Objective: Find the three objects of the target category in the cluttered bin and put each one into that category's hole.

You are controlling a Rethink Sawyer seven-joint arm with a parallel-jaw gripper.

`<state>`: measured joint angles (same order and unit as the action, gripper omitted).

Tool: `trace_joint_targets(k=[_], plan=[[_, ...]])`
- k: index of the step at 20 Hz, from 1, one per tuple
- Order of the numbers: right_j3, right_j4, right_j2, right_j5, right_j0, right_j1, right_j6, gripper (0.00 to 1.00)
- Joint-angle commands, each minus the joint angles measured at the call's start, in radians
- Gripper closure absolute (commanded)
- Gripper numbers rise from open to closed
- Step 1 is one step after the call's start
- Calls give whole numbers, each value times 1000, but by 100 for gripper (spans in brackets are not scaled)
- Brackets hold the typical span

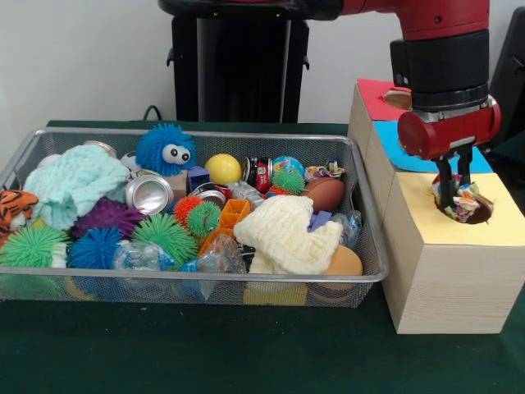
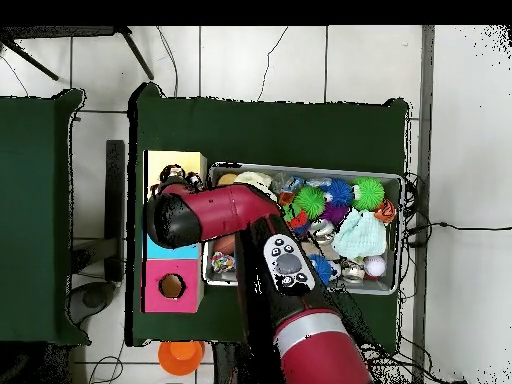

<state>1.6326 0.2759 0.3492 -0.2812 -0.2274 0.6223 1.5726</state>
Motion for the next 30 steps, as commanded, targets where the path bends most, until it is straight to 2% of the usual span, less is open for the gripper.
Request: trace_joint_targets(k=[1,30], plan=[[7,-29,64,0,-20,-78,113,100],[18,-36,62,4,-18,-80,110,100]])
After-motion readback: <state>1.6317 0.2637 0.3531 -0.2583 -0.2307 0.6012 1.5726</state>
